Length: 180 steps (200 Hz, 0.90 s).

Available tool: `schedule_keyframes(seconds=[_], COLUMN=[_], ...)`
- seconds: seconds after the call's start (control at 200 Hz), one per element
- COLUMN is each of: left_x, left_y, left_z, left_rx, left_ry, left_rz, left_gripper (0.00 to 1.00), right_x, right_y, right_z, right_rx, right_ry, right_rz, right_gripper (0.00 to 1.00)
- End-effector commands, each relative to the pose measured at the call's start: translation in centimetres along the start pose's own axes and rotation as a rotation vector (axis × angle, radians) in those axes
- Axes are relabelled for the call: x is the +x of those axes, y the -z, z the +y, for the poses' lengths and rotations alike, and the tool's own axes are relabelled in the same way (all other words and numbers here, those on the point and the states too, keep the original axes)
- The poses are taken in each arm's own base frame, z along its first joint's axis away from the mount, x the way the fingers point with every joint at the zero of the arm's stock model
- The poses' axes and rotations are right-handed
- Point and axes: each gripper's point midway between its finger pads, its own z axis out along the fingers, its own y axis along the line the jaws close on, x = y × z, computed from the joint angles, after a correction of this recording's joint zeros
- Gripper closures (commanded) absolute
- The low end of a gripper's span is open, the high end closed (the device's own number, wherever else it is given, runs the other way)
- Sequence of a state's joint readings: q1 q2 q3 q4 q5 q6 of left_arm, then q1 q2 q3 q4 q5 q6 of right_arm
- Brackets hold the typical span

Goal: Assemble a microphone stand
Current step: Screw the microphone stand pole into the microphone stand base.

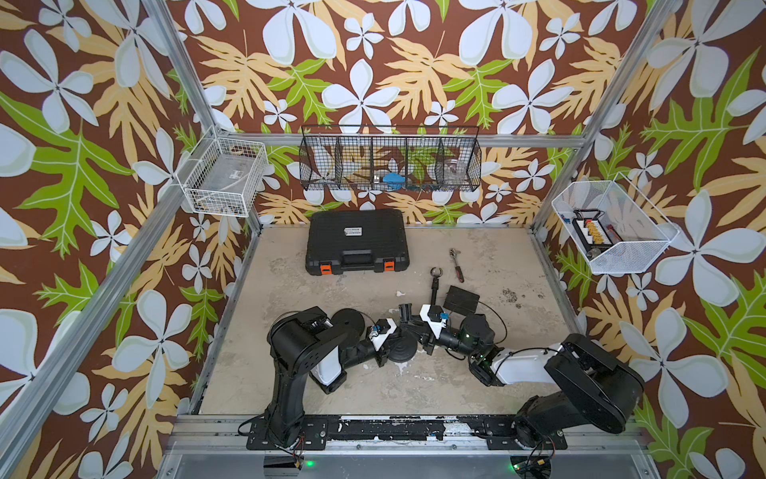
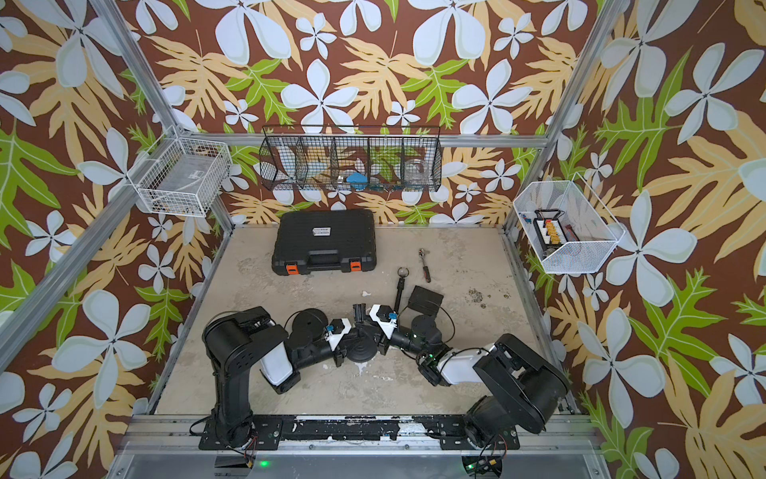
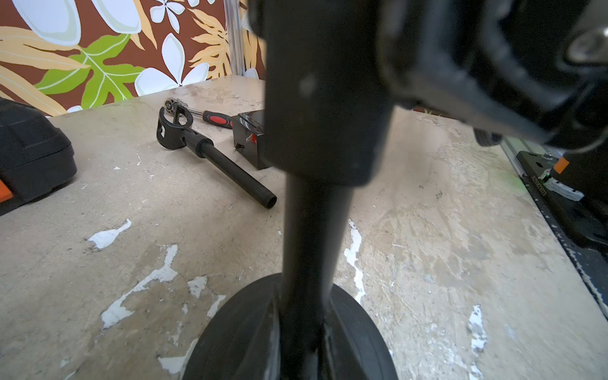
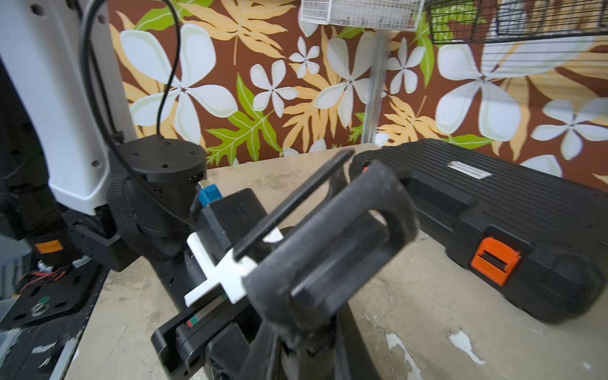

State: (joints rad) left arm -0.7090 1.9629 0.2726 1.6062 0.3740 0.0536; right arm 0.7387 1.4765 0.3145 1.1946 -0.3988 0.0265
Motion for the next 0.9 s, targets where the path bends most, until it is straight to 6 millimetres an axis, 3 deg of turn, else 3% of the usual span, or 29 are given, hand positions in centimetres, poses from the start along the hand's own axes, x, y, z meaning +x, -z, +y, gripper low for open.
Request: schedule_keyframes(seconds=[0.0, 0.37, 0.716, 0.896], left_x=[-4.2, -5.1, -5.7, -5.5], left_y=[0.4, 0.7, 0.7, 0.5], left_z=[0.7, 0.6, 0.6, 0.6], left_rx=[-0.04, -0.037, -0.032, -0.032], left_ry=[0.016, 0.018, 0.019, 0.018], left_rz=[-0.162, -0.191, -0.21, -0.205], left_gripper=[0.86, 0.82, 0.75, 0.84], right_x=[3.5, 5.8, 5.5, 5.5], right_y=[0.9, 0.8, -0.4, -0.6], right_z=[-2.2, -1.4, 0.0, 0.3], right_rx=[0.233, 0.433, 0.364, 0.345], right_ry=[-0.041, -0.021, -0.03, -0.035], right_rz=[0.14, 0.243, 0.224, 0.228], right_gripper=[1.0, 1.0, 1.0, 1.0])
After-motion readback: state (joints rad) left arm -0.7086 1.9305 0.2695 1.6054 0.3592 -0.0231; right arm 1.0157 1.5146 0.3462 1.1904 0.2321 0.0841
